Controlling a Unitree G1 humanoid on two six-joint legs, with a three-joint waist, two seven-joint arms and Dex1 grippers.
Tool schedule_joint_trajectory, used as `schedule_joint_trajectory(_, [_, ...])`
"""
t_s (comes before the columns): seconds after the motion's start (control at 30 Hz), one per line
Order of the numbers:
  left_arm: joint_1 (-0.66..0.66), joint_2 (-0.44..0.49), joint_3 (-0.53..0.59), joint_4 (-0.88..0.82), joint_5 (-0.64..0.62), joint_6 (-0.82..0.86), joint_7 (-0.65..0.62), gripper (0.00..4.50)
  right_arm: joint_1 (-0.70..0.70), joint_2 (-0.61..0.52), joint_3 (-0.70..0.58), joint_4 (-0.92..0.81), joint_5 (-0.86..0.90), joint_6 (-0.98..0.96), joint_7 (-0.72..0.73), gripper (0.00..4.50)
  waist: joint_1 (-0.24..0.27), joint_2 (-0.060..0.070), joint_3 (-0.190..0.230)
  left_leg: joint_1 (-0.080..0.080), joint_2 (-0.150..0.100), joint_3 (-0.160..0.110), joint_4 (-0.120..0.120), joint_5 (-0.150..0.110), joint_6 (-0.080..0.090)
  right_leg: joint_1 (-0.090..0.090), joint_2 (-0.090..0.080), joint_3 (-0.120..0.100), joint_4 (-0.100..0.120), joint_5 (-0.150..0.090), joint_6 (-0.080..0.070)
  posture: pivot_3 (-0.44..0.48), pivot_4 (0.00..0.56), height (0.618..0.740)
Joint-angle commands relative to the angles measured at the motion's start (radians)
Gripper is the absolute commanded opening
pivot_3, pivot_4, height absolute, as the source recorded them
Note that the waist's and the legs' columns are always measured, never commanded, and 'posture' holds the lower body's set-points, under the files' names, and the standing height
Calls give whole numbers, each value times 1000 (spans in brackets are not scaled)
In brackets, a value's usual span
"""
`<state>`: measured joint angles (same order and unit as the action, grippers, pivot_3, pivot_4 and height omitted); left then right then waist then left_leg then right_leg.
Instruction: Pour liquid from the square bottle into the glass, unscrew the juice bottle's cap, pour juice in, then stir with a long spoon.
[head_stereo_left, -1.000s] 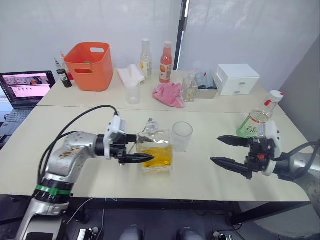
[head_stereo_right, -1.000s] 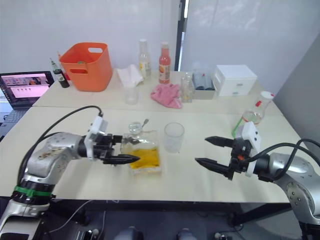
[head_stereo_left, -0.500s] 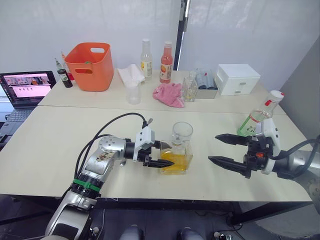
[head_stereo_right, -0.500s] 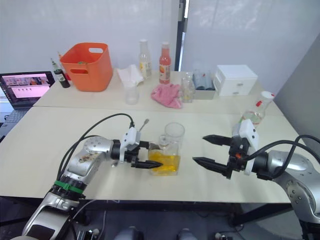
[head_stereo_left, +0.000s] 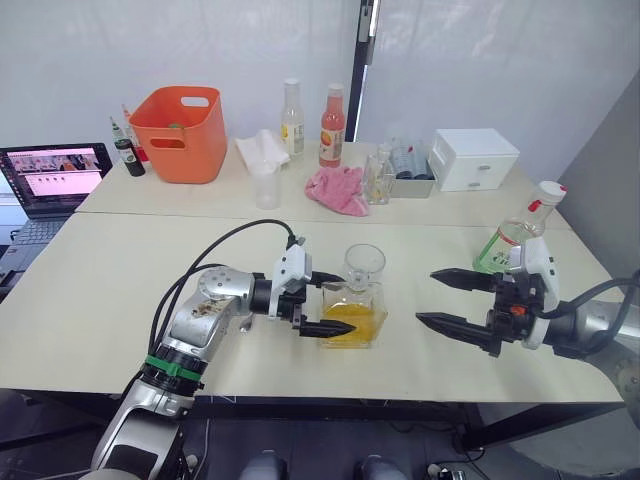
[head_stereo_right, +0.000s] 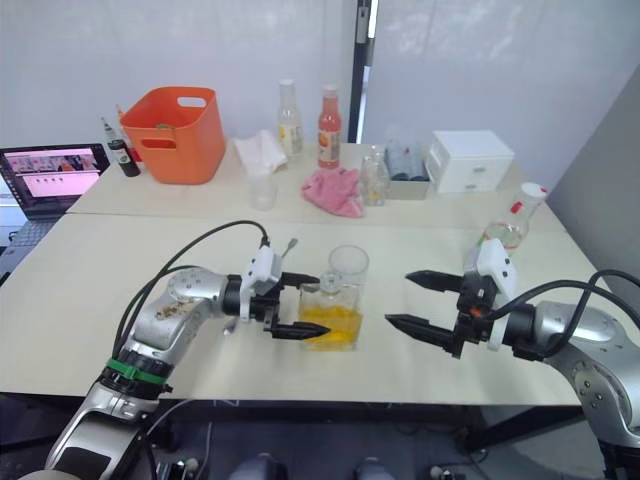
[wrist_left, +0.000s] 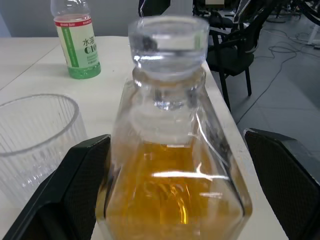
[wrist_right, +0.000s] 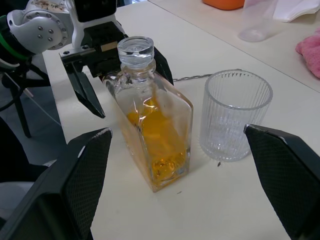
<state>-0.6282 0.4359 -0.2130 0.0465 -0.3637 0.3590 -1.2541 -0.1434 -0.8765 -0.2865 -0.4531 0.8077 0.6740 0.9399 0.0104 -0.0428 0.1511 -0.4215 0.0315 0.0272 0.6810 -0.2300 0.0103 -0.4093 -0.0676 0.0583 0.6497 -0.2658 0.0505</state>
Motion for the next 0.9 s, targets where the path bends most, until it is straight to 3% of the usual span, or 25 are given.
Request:
schedule_joint_trajectory(0.03, [-9, -2, 8, -36, -14, 22, 20, 4471, -7, -1, -23, -23, 13, -6, -6, 4500, 0, 0, 0, 0, 0, 0, 0, 0, 0, 0, 0, 0, 0, 0, 0, 0, 150, 715])
schedule_joint_trajectory(0.37, [2, -12, -9, -8, 6, 12, 29, 4471, -6, -2, -31, -32, 20, -3, -18, 4500, 0, 0, 0, 0, 0, 0, 0, 0, 0, 0, 0, 0, 0, 0, 0, 0, 150, 715])
schedule_joint_trajectory(0.53, [7, -22, -13, -6, 3, 9, 27, 2924, -14, 2, -22, -38, 22, -1, -28, 4500, 0, 0, 0, 0, 0, 0, 0, 0, 0, 0, 0, 0, 0, 0, 0, 0, 150, 715])
schedule_joint_trajectory(0.57, [9, -23, -16, -5, 5, 6, 27, 2803, -19, 4, -16, -41, 23, 0, -31, 4500, 0, 0, 0, 0, 0, 0, 0, 0, 0, 1, 0, 0, 0, 0, 0, 0, 150, 715])
schedule_joint_trajectory(0.77, [16, -24, -28, 10, 24, -34, 23, 2803, -89, 21, 52, -66, 16, 15, -60, 4500, 0, 0, 0, 1, 0, 0, 0, 0, 0, 1, 0, 0, 0, 0, 0, 0, 150, 715])
schedule_joint_trajectory(0.9, [16, -30, -31, 19, 30, -52, 22, 2803, -217, 71, 194, -82, -25, 42, -105, 4500, -1, 1, 0, 2, 0, 0, 0, 0, 0, 2, 0, 0, 0, 0, 0, 0, 150, 715])
